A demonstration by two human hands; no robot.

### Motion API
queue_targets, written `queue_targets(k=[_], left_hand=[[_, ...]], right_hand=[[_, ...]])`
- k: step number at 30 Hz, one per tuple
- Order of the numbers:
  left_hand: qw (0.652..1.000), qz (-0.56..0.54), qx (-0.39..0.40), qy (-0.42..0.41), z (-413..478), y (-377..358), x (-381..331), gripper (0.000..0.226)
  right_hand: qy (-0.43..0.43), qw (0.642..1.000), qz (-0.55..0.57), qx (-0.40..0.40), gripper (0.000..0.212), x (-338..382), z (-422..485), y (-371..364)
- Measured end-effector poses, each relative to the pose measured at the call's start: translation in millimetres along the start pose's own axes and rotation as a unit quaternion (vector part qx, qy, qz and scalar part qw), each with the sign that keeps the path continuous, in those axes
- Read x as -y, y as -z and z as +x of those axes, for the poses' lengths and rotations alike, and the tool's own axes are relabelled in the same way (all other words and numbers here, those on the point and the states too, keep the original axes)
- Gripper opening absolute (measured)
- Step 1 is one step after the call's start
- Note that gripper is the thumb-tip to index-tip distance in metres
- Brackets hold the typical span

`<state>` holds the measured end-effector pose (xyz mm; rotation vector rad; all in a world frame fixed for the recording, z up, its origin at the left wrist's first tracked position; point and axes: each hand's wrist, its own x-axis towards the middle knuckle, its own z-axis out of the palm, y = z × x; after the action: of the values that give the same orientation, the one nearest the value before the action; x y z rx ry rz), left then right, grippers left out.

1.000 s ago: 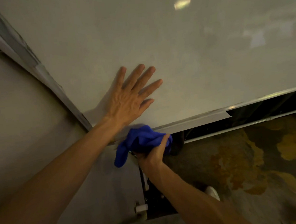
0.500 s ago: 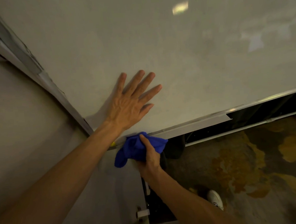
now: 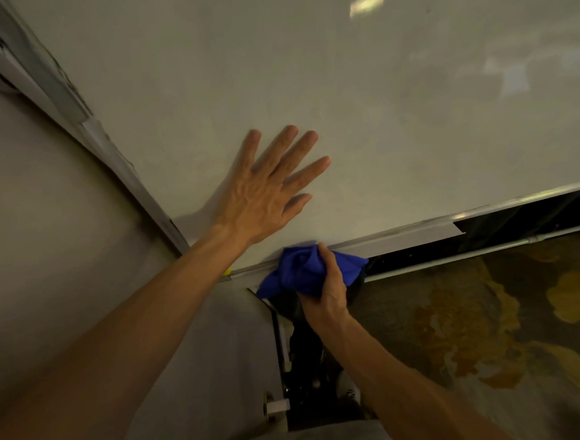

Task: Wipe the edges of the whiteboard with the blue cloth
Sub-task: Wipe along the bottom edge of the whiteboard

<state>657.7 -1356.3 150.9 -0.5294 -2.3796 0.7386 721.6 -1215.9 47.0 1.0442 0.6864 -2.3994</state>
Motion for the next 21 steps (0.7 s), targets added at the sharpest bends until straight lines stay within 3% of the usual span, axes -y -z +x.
queue_targets(k=[5,9,14,17,21], left_hand=[[1.000,0.005,-0.004,-0.001,-0.2,0.9,0.7,0.070],[1.000,0.006,-0.005,-0.006,-0.5,1.0,-0.5,0.069],[1.000,0.000,-0.010,-0.007,0.3,0.9,-1.6,0.070],[1.000,0.001,-0.017,-0.006,0.2,0.0,-2.6,0.070],[1.000,0.000,-0.024,-0.013,0.8,-1.8,-3.1,0.068]], right_hand=[[-0.037,0.997,-0.052,0.041,0.061,-30.1,-11.1,-7.9],[-0.025,0.998,-0.049,0.042,0.053,-8.1,-8.1,0.9],[0.029,0.999,0.020,0.012,0.052,51.7,-0.3,13.2],[0.069,0.997,0.031,-0.013,0.045,84.4,2.7,17.0],[0.107,0.991,0.009,-0.085,0.052,120.4,5.9,19.5]])
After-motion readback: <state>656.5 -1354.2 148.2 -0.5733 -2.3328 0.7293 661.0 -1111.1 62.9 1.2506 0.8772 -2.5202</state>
